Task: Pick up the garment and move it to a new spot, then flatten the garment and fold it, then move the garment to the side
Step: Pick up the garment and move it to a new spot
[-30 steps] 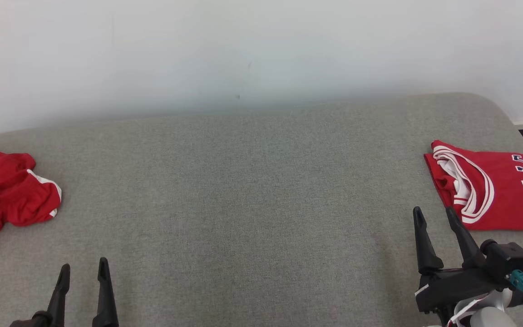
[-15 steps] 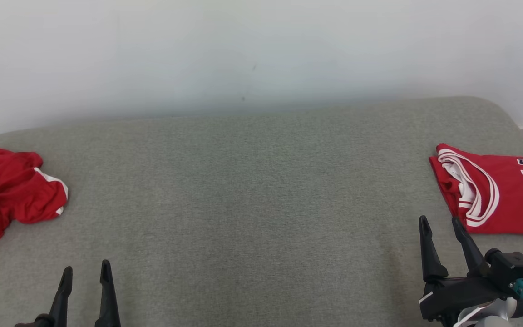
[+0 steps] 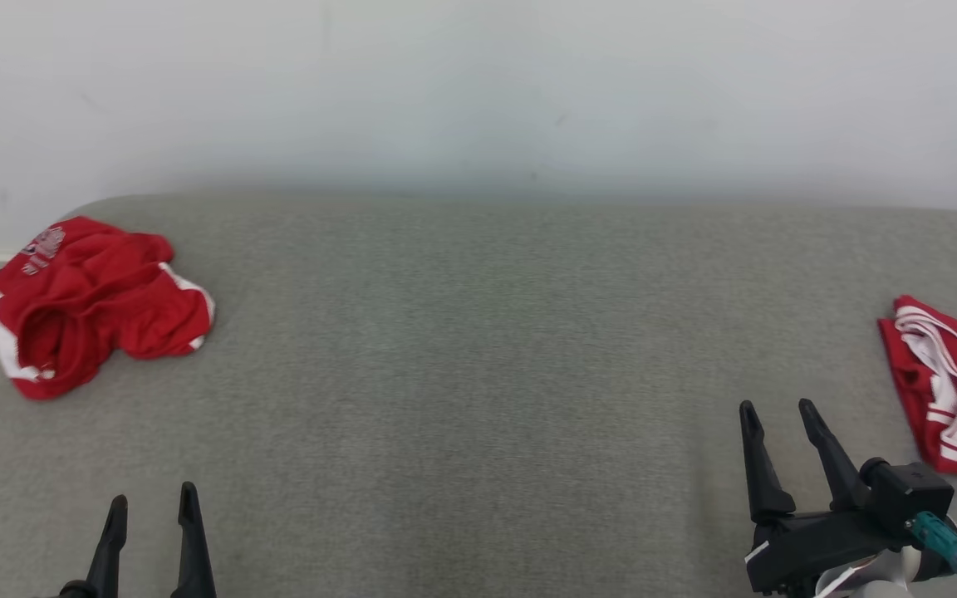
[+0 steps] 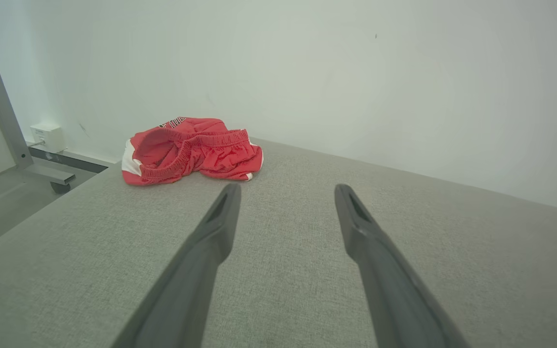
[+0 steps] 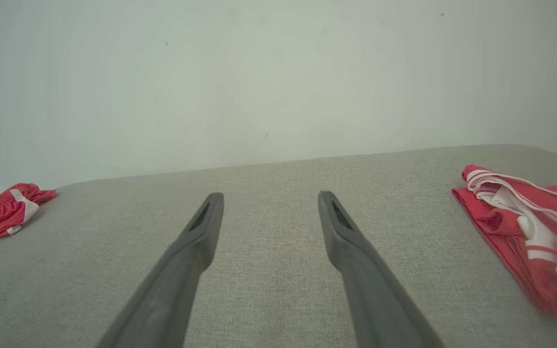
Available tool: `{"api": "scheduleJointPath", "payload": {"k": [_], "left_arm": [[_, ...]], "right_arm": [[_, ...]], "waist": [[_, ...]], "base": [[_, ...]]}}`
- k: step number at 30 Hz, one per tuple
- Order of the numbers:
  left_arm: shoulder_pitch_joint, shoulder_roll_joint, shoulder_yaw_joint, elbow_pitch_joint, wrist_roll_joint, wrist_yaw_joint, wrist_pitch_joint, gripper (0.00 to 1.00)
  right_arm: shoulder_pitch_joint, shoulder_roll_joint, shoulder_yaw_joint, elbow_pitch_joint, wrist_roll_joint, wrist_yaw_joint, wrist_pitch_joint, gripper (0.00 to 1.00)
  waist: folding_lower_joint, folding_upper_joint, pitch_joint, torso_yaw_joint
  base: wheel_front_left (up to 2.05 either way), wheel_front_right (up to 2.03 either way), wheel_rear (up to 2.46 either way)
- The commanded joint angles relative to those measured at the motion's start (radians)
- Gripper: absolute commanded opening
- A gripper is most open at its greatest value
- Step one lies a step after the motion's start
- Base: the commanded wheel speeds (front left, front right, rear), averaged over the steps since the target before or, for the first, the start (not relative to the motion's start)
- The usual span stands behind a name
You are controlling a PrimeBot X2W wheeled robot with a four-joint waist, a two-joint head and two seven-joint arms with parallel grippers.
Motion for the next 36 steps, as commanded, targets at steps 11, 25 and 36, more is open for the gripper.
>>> {"api": "scheduleJointPath", "payload": {"k": [11, 25, 36], "left_arm": [[0.032, 0.000, 0.005, -0.005, 0.006, 0.008, 0.000, 1.00], [0.051, 0.000, 0.007, -0.020, -0.002, 0.022, 0.000, 1.00], [-0.002, 0.000, 0.008, 0.006, -0.055, 0.033, 0.000, 1.00]], "right_arm": [[-0.003, 0.016, 0.040, 0.009, -0.001, -0.003, 0.000, 1.00], [-0.004, 0.013, 0.073, 0.020, 0.001, -0.003, 0.000, 1.00], [-0.010, 0.005, 0.085, 0.019, -0.007, -0.003, 0.000, 1.00]], "waist": [[0.0000, 0.0000, -0.010, 0.229], [0.0000, 0.0000, -0.010, 0.329], [0.0000, 0.0000, 0.016, 0.326]], "base": [[0.00, 0.00, 0.00], [0.00, 0.00, 0.00], [0.00, 0.00, 0.00]]}}
